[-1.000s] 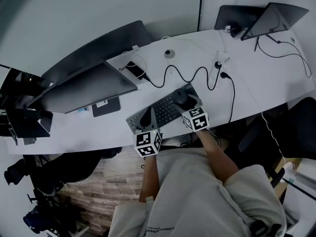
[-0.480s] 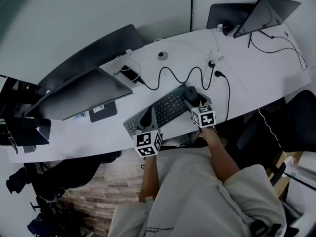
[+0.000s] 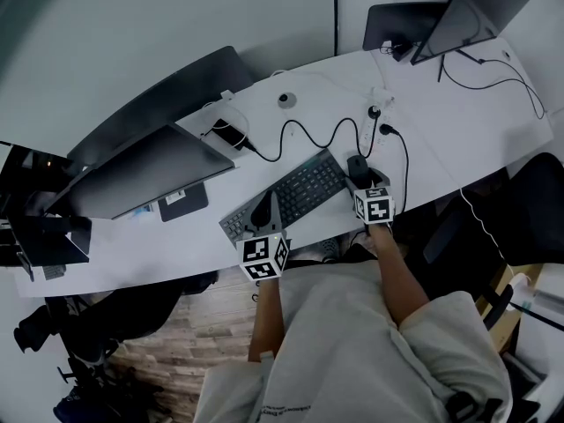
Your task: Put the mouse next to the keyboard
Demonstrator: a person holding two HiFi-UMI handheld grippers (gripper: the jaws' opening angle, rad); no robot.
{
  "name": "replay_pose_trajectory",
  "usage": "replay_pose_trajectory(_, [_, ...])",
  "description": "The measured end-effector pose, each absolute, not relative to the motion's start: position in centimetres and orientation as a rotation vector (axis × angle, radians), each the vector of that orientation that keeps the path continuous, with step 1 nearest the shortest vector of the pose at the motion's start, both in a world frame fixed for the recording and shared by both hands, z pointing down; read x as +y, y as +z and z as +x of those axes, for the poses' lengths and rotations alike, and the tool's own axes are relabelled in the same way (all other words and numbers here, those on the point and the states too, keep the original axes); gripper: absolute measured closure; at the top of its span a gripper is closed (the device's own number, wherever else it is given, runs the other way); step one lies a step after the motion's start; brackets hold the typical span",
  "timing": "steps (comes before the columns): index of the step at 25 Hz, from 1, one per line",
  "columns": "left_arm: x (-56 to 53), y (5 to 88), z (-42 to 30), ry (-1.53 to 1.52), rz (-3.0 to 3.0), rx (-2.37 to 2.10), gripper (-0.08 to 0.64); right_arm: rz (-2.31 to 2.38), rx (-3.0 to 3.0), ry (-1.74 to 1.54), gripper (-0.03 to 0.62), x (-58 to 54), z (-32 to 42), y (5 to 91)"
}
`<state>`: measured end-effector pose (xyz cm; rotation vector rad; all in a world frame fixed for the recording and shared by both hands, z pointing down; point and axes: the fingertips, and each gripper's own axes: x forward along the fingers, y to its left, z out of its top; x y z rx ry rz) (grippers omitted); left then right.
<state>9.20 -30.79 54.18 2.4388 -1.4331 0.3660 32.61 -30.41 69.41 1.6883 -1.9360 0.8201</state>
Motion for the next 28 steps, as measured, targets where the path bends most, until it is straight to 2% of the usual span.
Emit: replay_pose_trajectory(28, [-29.0, 54.9, 10.2, 0.408, 2.439, -1.41, 0.537, 1.724, -1.836, 0.992, 0.281, -28.1, 34.5, 73.0])
